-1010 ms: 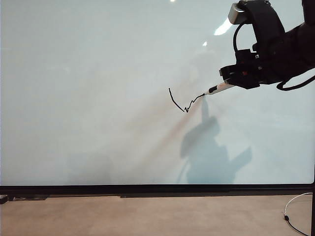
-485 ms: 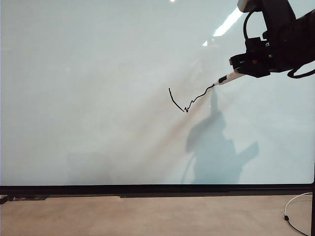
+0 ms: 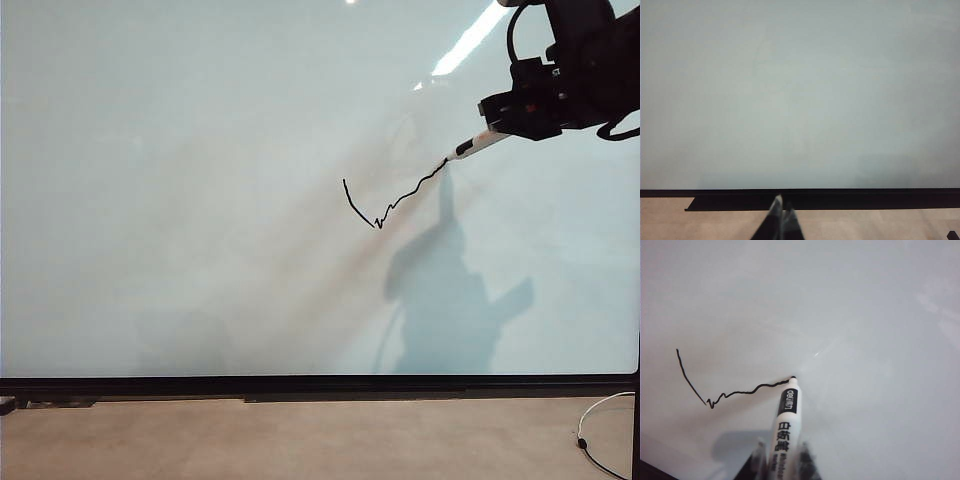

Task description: Pick up the pen on the shelf to the right of the whiteboard and draw a check mark.

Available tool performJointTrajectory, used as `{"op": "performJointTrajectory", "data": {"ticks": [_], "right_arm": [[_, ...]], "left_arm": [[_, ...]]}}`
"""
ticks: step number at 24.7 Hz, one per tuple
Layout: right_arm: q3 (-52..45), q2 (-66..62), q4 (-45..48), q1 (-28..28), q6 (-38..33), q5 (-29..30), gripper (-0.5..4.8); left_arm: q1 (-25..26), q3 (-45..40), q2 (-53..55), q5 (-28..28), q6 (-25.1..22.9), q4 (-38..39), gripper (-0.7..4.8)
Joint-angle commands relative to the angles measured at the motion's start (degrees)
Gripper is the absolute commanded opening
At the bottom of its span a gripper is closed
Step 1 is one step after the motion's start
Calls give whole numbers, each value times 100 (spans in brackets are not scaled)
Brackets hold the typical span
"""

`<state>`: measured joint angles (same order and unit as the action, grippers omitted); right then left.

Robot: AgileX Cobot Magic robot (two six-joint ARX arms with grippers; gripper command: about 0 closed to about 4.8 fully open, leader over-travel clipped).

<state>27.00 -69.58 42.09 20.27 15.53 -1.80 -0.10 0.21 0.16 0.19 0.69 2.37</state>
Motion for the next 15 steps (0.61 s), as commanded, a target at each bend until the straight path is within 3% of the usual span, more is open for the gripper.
{"op": "performJointTrajectory", "data": {"ticks": [1, 15], "right_arm": [[46, 94, 98, -77, 20, -66, -7], [79, 376, -52, -205, 109, -87, -7]], "left_arm": [[0, 15, 2, 0, -24, -70, -4], [0, 17, 2, 2, -24, -72, -4]]}}
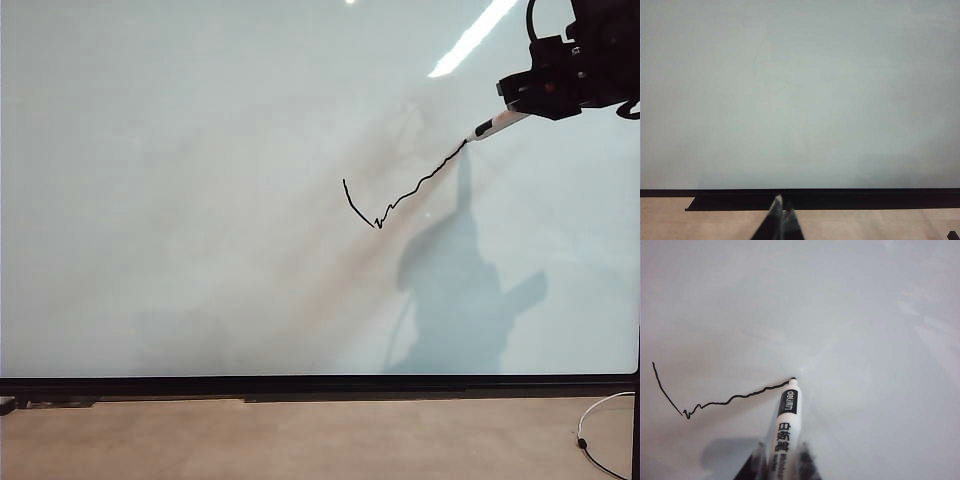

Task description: Pick up the pen on the shelf to the right of the whiteboard and draw a check mark.

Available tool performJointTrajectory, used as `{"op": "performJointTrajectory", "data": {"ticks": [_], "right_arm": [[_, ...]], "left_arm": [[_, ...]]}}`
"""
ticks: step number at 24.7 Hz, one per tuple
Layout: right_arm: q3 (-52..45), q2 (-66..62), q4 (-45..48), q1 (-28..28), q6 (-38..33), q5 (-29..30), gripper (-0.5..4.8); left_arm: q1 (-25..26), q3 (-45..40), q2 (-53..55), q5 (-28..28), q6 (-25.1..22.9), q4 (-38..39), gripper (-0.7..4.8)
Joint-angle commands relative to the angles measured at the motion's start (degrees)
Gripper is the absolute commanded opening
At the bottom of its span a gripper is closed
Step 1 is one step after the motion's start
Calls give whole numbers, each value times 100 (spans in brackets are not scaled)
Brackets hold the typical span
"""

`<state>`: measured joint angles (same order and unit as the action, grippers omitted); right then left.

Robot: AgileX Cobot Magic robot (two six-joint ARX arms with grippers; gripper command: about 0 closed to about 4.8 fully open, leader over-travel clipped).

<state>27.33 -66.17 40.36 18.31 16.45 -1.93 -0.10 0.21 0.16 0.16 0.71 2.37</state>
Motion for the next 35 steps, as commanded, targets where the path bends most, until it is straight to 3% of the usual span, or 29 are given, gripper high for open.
{"op": "performJointTrajectory", "data": {"ticks": [1, 12, 28, 35], "right_arm": [[46, 35, 107, -9, 17, -72, -7], [-168, 774, -542, 361, 199, -328, -7], [-2098, 3220, -678, 404, -481, -586, -7], [-2437, 3998, -1064, 400, -546, -710, -7]], "left_arm": [[0, 17, 2, 4, -26, -72, -5], [0, 15, 2, 2, -26, -72, -4], [0, 17, 2, 2, -26, -72, -4], [0, 17, 2, 4, -26, -72, -4]]}}
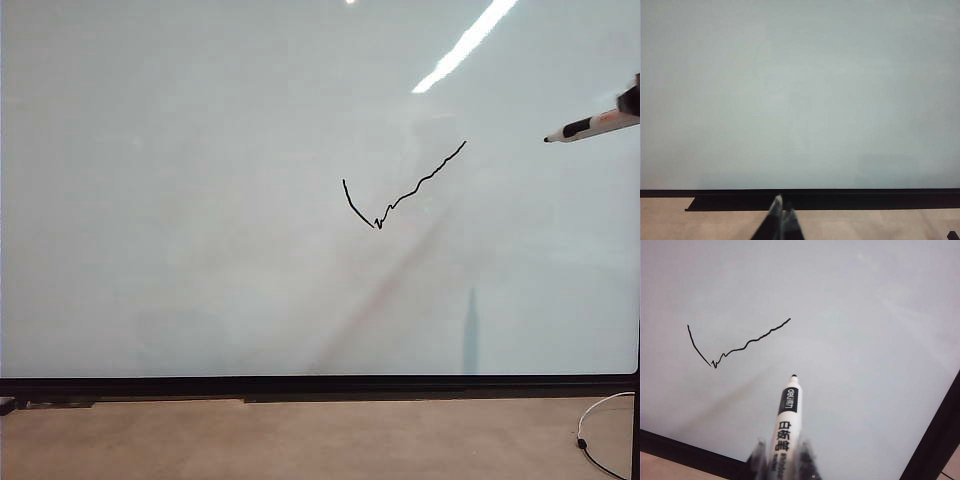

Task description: Pick up the pen on the shelf to the right of the whiteboard and draw a check mark.

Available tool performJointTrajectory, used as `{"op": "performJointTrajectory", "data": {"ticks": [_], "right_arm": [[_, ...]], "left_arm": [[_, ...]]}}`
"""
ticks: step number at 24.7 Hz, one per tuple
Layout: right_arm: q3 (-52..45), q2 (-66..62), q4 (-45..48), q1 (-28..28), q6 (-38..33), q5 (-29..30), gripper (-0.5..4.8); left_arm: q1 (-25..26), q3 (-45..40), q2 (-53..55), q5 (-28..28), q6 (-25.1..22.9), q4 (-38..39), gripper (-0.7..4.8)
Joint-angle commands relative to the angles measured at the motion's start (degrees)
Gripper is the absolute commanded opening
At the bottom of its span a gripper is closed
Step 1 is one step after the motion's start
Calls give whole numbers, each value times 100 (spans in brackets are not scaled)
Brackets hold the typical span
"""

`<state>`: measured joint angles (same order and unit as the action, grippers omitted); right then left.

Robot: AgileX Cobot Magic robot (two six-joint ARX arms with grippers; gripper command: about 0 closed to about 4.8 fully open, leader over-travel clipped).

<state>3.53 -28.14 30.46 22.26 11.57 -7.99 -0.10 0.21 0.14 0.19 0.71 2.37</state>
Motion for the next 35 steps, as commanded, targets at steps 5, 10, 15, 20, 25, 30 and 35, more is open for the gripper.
{"op": "performJointTrajectory", "data": {"ticks": [5, 10, 15, 20, 25, 30, 35], "right_arm": [[-197, 673, -503, -9, -92, -116, -7], [-350, 1198, -782, -9, -111, -157, -7], [-350, 1617, -1362, -9, -114, -208, -7], [-350, 2151, -1899, -11, -111, -334, -7], [-350, 2804, -2503, -11, -111, -393, -6], [-350, 2806, -2590, -181, -114, -389, -7], [-350, 2806, -2590, -957, -149, 109, -7]], "left_arm": [[0, 17, 4, 0, -26, -72, -5], [0, 15, 4, 0, -26, -72, -4], [0, 17, 4, 2, -26, -72, -4], [0, 17, 4, 0, -26, -72, -4], [0, 15, 4, 0, -26, -72, -5], [0, 17, 4, 0, -26, -70, -5], [0, 15, 4, 0, -26, -72, -4]]}}
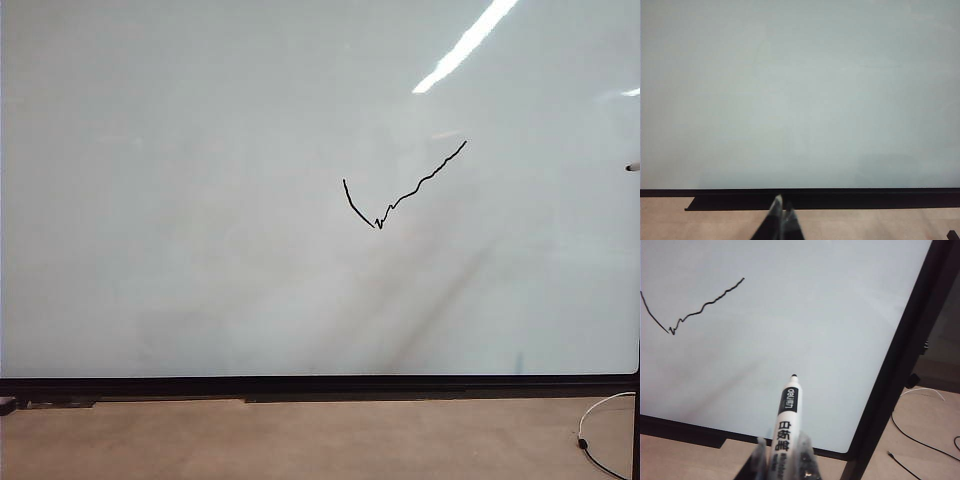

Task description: Pick up the pen on the shelf to the right of the whiteboard and draw a check mark.

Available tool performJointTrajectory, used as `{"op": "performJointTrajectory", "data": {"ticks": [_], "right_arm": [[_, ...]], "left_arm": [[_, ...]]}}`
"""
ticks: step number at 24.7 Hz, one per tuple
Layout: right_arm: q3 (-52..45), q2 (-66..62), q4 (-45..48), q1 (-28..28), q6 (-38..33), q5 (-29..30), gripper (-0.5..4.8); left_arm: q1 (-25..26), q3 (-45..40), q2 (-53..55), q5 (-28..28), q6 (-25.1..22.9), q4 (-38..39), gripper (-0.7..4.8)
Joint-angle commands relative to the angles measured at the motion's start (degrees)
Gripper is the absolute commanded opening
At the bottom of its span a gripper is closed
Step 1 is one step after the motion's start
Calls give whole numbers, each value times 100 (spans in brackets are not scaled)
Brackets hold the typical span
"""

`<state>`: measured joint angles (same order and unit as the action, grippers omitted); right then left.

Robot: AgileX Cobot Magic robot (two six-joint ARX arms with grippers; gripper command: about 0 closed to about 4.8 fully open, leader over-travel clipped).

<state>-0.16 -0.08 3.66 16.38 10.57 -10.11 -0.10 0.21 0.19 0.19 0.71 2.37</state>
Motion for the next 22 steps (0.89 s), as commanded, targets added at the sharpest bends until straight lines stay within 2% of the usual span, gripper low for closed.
{"op": "performJointTrajectory", "data": {"ticks": [1, 5, 9, 22], "right_arm": [[20, 0, 90, -520, -59, 446, -7], [20, 0, 109, -1241, -162, 933, -7], [20, 0, 184, -1668, -184, 1185, -6], [20, 0, 55, -1666, -179, 1069, -5]], "left_arm": [[0, 17, 0, 2, -26, -72, -4], [0, 15, 0, 0, -26, -72, -4], [0, 15, 0, 2, -26, -72, -4], [0, 17, 0, 0, -26, -72, -4]]}}
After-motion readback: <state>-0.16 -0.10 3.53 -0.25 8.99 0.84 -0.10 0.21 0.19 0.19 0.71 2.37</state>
